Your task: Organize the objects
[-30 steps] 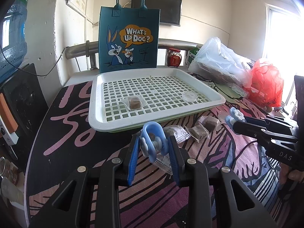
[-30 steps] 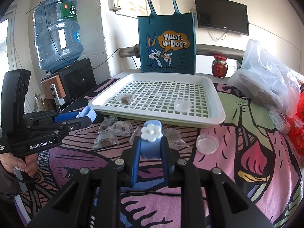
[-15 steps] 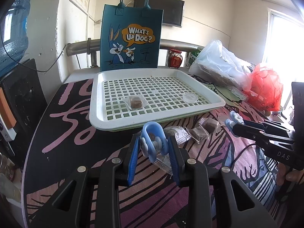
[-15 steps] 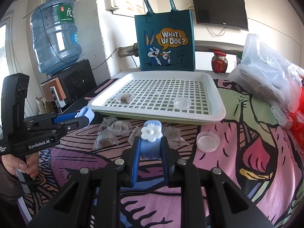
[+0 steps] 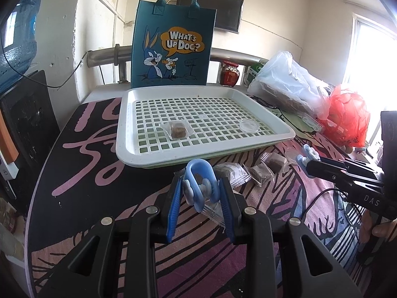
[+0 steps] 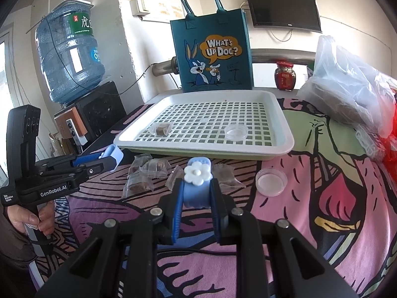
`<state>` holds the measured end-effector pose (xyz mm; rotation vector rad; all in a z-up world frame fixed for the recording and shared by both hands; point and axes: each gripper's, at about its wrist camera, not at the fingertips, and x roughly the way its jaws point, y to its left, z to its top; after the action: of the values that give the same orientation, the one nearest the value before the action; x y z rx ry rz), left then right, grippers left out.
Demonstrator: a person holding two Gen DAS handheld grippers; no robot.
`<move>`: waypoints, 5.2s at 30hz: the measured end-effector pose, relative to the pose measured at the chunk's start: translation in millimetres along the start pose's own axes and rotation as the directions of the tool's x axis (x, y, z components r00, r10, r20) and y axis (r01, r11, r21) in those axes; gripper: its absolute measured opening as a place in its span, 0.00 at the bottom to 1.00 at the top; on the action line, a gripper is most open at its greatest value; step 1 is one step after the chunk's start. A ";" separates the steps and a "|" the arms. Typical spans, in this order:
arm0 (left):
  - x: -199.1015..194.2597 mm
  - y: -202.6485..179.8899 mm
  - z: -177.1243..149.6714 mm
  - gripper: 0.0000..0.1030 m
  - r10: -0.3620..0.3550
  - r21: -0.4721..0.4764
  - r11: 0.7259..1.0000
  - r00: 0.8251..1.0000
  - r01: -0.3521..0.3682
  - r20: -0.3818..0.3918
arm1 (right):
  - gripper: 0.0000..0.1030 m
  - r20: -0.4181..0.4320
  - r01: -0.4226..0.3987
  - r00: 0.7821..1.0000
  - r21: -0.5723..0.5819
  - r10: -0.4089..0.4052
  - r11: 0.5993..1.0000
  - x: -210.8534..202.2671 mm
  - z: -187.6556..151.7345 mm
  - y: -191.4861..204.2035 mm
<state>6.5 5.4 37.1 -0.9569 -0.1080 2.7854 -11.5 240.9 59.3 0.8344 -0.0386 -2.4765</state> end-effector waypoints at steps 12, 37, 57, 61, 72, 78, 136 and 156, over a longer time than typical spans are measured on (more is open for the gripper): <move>4.3 6.9 6.1 0.29 -0.047 -0.027 0.999 0.998 0.045 -0.051 | 0.19 -0.031 -0.027 0.999 0.042 0.029 0.999 1.6 3.9 -9.5; 89.7 52.6 60.9 0.29 0.054 -0.032 0.998 0.987 -0.060 -0.151 | 0.19 -0.192 0.082 0.979 0.086 -0.065 0.993 125.4 114.9 -72.9; -1.8 54.5 74.8 0.82 0.023 -0.105 0.994 0.995 -0.013 0.094 | 0.59 0.022 0.037 0.999 0.107 -0.040 0.994 9.8 111.7 -64.8; -5.0 50.2 59.0 0.82 0.013 -0.117 0.993 0.999 -0.007 0.051 | 0.65 0.084 0.051 0.995 0.099 -0.059 0.994 -26.0 96.3 -60.3; 22.7 34.0 17.5 0.82 0.002 -0.109 0.994 0.994 -0.014 -0.106 | 0.65 -0.091 0.123 0.989 0.069 -0.116 0.990 1.8 41.2 -61.7; 48.6 28.5 12.1 0.82 0.023 -0.113 0.993 0.983 -0.043 -0.180 | 0.65 -0.179 0.179 0.968 0.007 -0.175 0.984 29.1 23.9 -60.0; 20.7 16.1 -7.2 0.13 0.012 -0.086 0.996 0.990 -0.024 -0.142 | 0.39 -0.260 0.118 0.956 -0.068 -0.132 0.991 39.7 -7.7 -9.6; 21.1 18.5 -8.1 0.13 -0.002 -0.102 0.995 0.990 -0.013 -0.141 | 0.39 -0.263 0.136 0.952 -0.092 -0.155 0.986 42.0 -7.9 -6.0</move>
<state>-7.7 -8.3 15.6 -1.1770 -0.2298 2.7295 -38.1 226.7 28.4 1.1730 0.2160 -2.4579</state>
